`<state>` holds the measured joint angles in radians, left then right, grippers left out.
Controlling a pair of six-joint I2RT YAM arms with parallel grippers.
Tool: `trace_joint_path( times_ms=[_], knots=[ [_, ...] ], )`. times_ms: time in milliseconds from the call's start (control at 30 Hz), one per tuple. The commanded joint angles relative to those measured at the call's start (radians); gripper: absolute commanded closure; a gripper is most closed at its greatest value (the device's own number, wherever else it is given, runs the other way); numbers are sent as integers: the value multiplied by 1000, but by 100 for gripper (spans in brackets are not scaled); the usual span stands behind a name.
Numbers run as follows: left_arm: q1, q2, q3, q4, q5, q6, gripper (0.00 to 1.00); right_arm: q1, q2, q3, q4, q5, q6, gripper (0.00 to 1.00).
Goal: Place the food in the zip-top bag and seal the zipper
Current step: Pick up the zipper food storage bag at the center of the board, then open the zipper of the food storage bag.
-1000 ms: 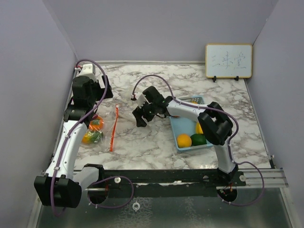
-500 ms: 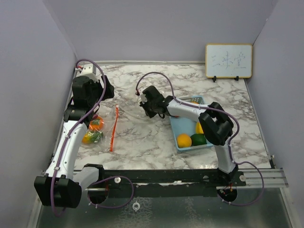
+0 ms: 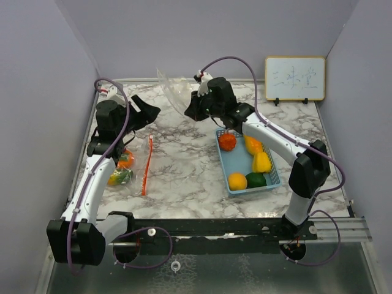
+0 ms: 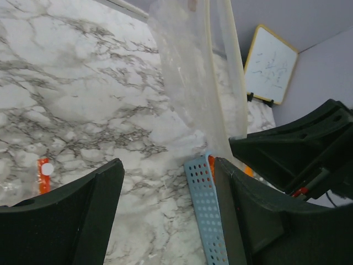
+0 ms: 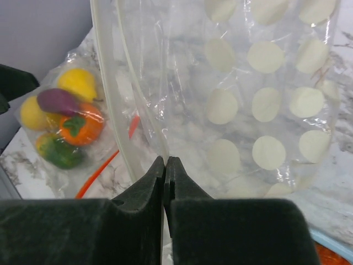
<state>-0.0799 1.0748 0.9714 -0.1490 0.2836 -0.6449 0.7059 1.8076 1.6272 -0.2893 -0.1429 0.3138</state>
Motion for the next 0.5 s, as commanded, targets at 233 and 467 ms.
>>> trace_joint_path(
  times_ms=[233,467],
  knots=[
    [-4,85,-40,335,175,-339,32,17,-17,-57,55,-131,94,98],
    [-33,146,-64,319,167,-318,37,17,-30,-56,55,-153,101,98]
  ],
)
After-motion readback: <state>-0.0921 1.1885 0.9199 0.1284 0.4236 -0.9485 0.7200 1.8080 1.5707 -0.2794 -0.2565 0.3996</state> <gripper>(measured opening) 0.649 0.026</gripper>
